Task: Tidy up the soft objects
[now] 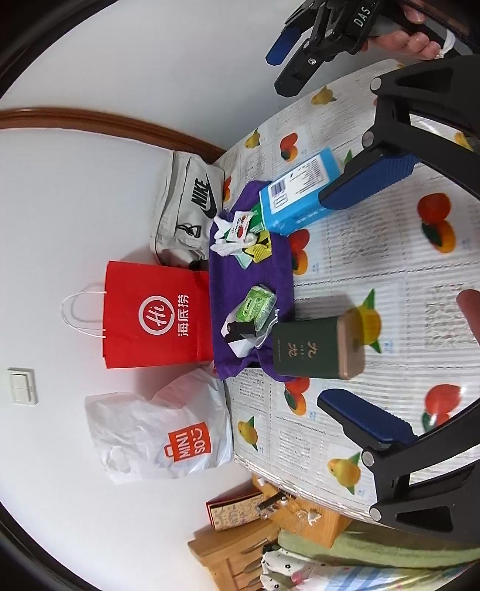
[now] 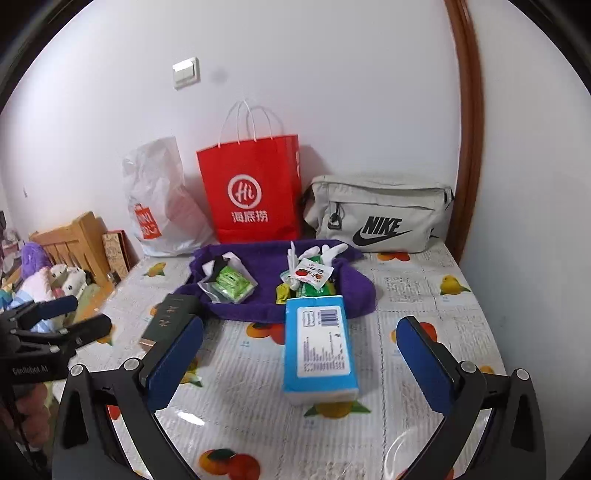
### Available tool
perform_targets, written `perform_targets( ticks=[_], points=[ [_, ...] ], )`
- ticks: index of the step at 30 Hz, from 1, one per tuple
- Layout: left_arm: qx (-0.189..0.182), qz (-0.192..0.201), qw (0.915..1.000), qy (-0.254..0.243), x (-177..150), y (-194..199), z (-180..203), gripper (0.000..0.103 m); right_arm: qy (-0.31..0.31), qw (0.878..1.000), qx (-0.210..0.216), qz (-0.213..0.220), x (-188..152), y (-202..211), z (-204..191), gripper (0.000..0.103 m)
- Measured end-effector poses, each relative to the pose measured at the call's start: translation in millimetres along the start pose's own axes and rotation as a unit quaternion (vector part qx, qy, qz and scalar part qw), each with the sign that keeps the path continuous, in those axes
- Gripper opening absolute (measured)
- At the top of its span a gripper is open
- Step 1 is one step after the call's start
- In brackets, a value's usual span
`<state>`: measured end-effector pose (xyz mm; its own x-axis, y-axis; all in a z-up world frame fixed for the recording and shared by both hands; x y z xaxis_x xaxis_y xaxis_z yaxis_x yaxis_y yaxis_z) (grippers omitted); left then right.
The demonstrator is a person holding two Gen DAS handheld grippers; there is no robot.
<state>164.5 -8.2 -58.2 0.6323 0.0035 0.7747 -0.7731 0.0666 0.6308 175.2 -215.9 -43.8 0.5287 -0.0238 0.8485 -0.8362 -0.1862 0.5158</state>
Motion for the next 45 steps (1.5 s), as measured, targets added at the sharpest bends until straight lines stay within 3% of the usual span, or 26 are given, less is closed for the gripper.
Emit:
perform_targets(
  ticks=[6, 16, 45],
  points=[
    [0.007, 0.021, 0.9997, -0.003, -18.1, 34.8, 6.1, 0.099, -0.026, 1.000, 0.003, -0.009, -19.7, 31.5, -0.2, 0.103],
    [0.018, 0.033, 0.9993, 0.000, -35.8, 55.2, 11.3, 0.099, -0.023, 1.000, -0.018, -0.003, -40.5, 66.3, 1.3, 0.103],
    [0.017, 0.040, 0.9990, 0.009, -41.7, 71.1, 9.4, 0.099, -0.002, 1.000, -0.017, -0.004, -47.9, 76.3, -15.9, 0.103]
  ],
)
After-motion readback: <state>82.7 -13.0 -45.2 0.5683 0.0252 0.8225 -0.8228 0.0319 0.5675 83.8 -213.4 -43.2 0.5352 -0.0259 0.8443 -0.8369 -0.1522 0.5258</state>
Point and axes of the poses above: each gripper's, at about its wrist camera, not at the fingertips, and y roughly against the way its jaws point, z to its right, x to its top, the point moved 8 cm from there along -y, roughly the way its jaws point, and after that the axes turned 1 degree about z, right-handed, at the moved point
